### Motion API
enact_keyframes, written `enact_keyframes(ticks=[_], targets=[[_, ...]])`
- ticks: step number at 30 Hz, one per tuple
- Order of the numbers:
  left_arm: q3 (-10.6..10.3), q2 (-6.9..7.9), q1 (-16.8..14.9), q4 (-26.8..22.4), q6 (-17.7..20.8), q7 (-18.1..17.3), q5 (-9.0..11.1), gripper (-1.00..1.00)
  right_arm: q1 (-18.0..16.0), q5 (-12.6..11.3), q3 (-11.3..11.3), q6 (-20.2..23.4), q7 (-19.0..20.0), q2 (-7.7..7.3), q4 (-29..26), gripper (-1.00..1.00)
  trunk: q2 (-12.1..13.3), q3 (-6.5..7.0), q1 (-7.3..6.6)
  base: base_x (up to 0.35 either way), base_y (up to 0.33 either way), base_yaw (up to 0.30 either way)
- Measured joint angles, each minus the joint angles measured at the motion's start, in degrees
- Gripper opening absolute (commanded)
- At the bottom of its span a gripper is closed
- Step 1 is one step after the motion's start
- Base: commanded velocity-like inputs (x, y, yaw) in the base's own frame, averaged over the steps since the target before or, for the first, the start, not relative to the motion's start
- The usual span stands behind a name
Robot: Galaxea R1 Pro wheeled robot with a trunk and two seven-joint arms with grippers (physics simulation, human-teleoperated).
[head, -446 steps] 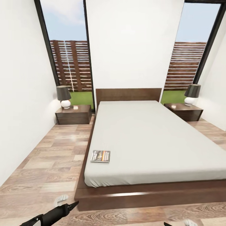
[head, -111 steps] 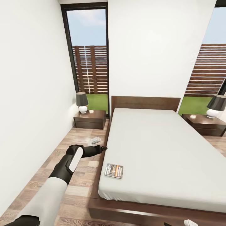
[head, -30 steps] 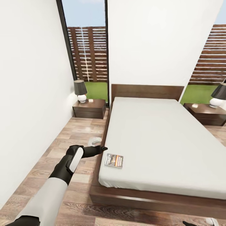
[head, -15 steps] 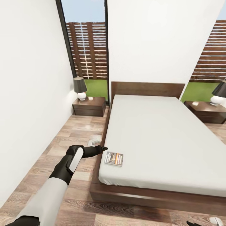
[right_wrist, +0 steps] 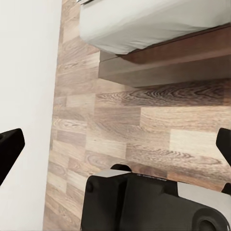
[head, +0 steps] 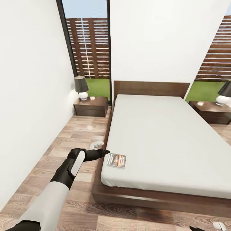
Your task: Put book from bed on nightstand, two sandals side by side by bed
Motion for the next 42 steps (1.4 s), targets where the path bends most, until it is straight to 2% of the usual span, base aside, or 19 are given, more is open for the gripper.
enact_keyframes(ticks=[31, 42], targets=[[0.0, 0.0, 0.0, 0.0, 0.0, -0.04, -0.07, 1.0, 0.0, 0.0, -0.05, -0.08, -0.1, 0.0, 0.02, 1.0, -0.01, -2.81, 0.0, 0.001, 0.0, 0.0], [0.0, 0.0, 0.08, 0.0, -0.02, -0.09, -0.09, 1.0, 0.0, 0.0, -0.04, -0.08, -0.09, 0.0, 0.02, 1.0, -0.01, -3.8, -0.03, 0.25, -0.011, 0.0]])
